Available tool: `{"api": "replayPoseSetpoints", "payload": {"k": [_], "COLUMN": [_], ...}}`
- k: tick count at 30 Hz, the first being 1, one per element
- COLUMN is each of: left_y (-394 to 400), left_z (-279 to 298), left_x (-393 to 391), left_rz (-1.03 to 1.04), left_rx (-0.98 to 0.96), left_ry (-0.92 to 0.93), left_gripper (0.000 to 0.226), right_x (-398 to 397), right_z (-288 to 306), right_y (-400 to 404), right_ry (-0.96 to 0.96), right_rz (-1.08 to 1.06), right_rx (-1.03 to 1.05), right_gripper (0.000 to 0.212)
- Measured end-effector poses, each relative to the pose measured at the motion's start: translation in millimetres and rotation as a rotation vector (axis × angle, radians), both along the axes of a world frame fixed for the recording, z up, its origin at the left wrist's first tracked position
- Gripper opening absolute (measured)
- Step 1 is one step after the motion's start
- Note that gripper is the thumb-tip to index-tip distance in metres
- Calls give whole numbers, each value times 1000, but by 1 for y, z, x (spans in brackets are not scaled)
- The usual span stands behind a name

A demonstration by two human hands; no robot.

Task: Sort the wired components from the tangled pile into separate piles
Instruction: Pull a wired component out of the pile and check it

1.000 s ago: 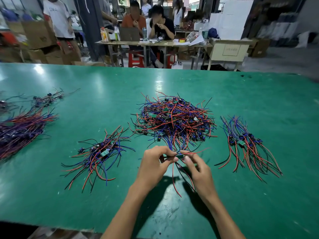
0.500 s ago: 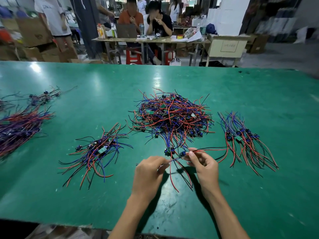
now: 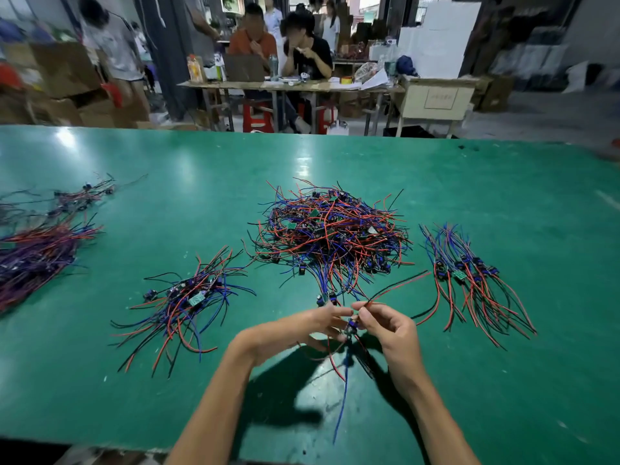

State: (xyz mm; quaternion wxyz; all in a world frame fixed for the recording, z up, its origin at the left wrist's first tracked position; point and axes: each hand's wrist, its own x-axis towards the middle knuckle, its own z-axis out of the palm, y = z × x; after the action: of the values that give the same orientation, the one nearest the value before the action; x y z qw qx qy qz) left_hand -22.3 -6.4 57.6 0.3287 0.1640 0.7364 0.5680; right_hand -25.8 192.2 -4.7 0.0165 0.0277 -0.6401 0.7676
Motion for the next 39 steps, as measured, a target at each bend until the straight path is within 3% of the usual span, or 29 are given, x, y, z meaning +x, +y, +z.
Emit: {"api": "replayPoseSetpoints", "payload": {"k": [2, 3, 4, 7, 10, 12, 18, 24, 30, 39], "left_y": [-2, -3, -4, 4, 25, 37, 46, 49, 53, 48], "left_z": [-1, -3, -5, -13, -23, -32, -45, -48, -61, -56], "left_x": [-5, -8, -9, -5, 0, 5, 12, 16, 19, 29], "left_rz": [-26, -49, -82, -66, 267, 429, 567, 694, 746, 617], "left_rx": [153, 189, 202, 163, 80, 154, 308, 347, 237, 278], "left_ry": [-128, -158, -174, -121, 91, 143, 78, 86, 145, 143], "left_gripper": [112, 115, 109, 60, 32, 21, 21, 24, 28, 20], "right_x": [-1, -1, -1, -1, -2, -4, -7, -2, 0, -4], "right_z": [-1, -2, -2, -3, -4, -7, -9, -7, -1, 5], "right_y": [1, 2, 2, 1, -1, -2, -6, -9, -14, -10], "right_ry": [-5, -7, -7, -13, 23, 55, 133, 199, -26, -74], "right_rz": [-20, -16, -3, 35, -1, -49, -137, 30, -4, -174], "right_rx": [-1, 2, 5, -7, 46, 111, 380, 483, 222, 2], "right_gripper": [14, 14, 15, 15, 12, 16, 22, 26, 20, 25]}}
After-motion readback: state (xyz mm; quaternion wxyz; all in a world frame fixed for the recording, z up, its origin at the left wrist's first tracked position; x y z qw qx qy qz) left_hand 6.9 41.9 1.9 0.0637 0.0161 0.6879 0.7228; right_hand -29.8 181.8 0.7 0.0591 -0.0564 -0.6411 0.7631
